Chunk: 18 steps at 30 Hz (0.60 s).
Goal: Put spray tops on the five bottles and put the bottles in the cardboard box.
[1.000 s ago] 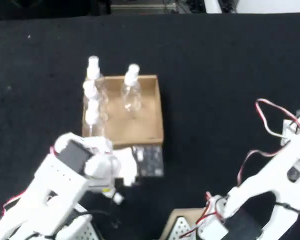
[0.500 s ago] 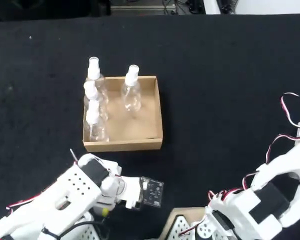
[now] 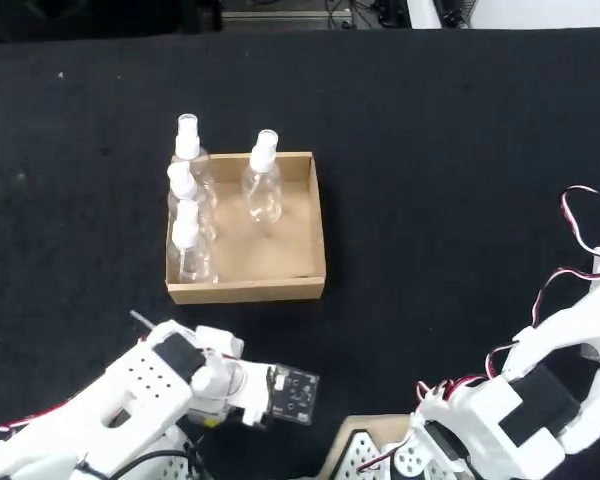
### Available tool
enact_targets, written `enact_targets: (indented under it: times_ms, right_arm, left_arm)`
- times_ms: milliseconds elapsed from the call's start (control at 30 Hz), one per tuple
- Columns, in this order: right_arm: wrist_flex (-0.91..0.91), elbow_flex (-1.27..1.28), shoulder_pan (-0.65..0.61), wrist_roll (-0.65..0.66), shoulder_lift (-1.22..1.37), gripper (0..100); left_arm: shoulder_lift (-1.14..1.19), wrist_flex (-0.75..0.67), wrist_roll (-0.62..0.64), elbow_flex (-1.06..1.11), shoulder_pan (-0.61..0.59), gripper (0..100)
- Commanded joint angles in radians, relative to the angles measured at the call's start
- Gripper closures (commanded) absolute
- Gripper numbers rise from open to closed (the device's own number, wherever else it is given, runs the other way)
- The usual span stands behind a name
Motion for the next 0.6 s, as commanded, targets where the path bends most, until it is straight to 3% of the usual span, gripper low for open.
enact_targets:
  times_ms: [0, 167, 433, 567]
  right_arm:
    - [-0.023, -0.062, 0.015, 0.008, -0.012, 98.8]
    - [-0.023, -0.062, 0.015, 0.008, -0.012, 98.8]
    - [-0.021, -0.062, 0.014, 0.005, -0.012, 98.8]
    - [-0.020, -0.062, 0.012, 0.000, -0.012, 98.8]
  left_arm:
    - [-0.011, -0.040, -0.015, 0.004, -0.018, 90]
    - [-0.011, -0.006, -0.017, -0.031, -0.007, 96]
    - [-0.011, 0.298, -0.020, -0.208, -0.007, 95]
    - [-0.011, 0.292, -0.014, -0.222, -0.030, 95]
